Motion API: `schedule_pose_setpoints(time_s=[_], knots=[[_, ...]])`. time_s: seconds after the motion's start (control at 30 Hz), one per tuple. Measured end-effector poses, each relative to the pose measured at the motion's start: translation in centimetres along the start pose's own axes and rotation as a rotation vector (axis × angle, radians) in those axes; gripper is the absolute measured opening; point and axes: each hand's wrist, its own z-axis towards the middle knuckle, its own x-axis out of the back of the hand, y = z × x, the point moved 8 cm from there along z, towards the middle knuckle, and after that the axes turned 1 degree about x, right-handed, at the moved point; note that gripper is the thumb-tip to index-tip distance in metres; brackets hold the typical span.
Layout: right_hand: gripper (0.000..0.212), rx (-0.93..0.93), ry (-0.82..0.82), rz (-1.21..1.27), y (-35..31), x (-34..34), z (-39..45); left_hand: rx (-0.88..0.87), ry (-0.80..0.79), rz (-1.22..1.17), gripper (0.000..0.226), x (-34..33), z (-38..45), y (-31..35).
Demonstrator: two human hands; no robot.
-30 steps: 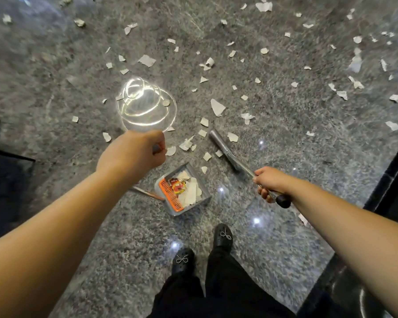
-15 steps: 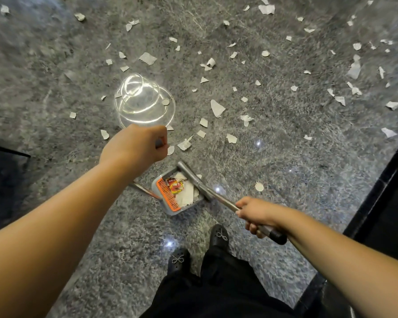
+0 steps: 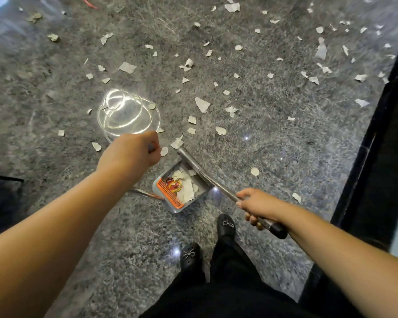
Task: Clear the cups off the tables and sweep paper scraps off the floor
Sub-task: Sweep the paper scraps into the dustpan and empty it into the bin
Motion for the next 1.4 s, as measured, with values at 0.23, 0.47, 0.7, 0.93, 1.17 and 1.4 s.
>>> schedule_pose_setpoints(time_s=[0.23, 0.47, 0.7, 0.93, 1.17, 1.4], knots=[[0.047, -0.031, 0.043, 0.061, 0.0, 1.5, 2.5, -0.02, 0.009, 0.03, 0.006, 1.2, -0.3, -0.7], [0.04, -0.084, -0.013, -0.082, -0.6, 1.1, 4.5, -0.006, 0.017, 0.055, 0.006, 1.0, -0.1, -2.2], [0.031, -0.103, -0.141, -0.089, -1.5, -1.8, 3.4, -0.033, 0.026, 0.085, 0.011, 0.4, -0.2, -2.3], [0.037, -0.082, -0.126, -0.014, -1.4, -2.5, 1.1, -0.032, 0.037, 0.093, 0.01, 0.5, -0.1, -2.6], [0.038, -0.055, -0.056, 0.032, -0.3, -2.9, -0.3, -0.011, 0.022, 0.08, 0.011, 0.6, -0.7, -3.1], [0.043, -0.054, 0.026, 0.025, -0.4, -2.0, 2.3, -0.009, 0.017, 0.07, 0.007, 0.6, -0.9, -3.0]])
